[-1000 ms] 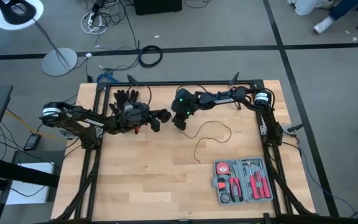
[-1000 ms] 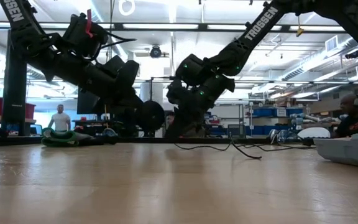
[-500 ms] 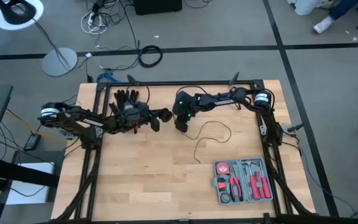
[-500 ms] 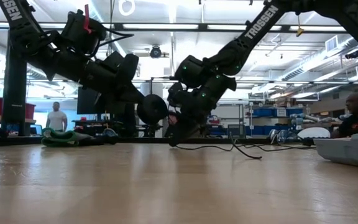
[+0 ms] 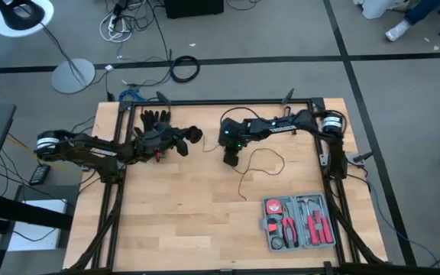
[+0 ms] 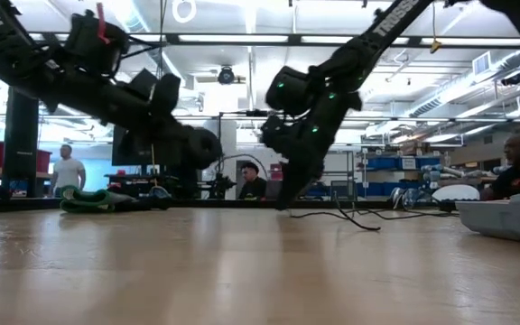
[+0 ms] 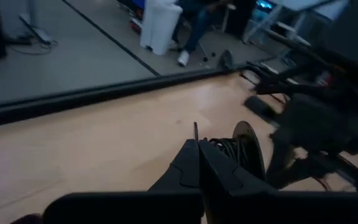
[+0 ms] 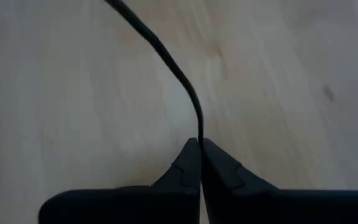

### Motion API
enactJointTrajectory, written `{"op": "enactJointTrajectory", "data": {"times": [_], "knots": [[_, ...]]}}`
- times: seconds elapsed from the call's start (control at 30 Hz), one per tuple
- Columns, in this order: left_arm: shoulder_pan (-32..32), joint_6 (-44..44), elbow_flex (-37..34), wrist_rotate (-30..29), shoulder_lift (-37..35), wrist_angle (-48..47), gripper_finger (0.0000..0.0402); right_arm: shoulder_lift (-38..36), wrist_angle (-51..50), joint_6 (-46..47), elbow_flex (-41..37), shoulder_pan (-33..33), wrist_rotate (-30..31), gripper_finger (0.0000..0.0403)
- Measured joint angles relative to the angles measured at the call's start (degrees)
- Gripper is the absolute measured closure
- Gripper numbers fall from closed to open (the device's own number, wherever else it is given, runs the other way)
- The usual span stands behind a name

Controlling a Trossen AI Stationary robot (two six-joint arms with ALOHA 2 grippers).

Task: Coil cords
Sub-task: Coil the black wire

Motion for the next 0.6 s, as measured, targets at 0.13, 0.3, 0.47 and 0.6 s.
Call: {"op": "enactJointTrajectory", "data": {"times": [0.13, 0.3, 0.47, 0.6], "knots": [[0.1, -0.2, -2.6, -0.7, -3.9, 2.1, 0.0401, -5.0, 3.1, 1.7, -6.0, 0.2, 2.3, 0.0403], [0.1, 0.1, -4.3, -2.1, -5.6, 6.8, 0.0401, -9.7, 10.3, 4.7, -15.2, 1.0, 4.8, 0.0403], [0.1, 1.9, -4.2, -3.2, -5.5, 8.4, 0.0401, -13.3, 17.2, 8.8, -22.9, 1.4, 5.2, 0.0399], [0.1, 2.5, -4.2, -3.4, -5.3, 8.8, 0.0401, -14.0, 21.5, 10.7, -26.5, 1.7, 5.1, 0.0388]]}}
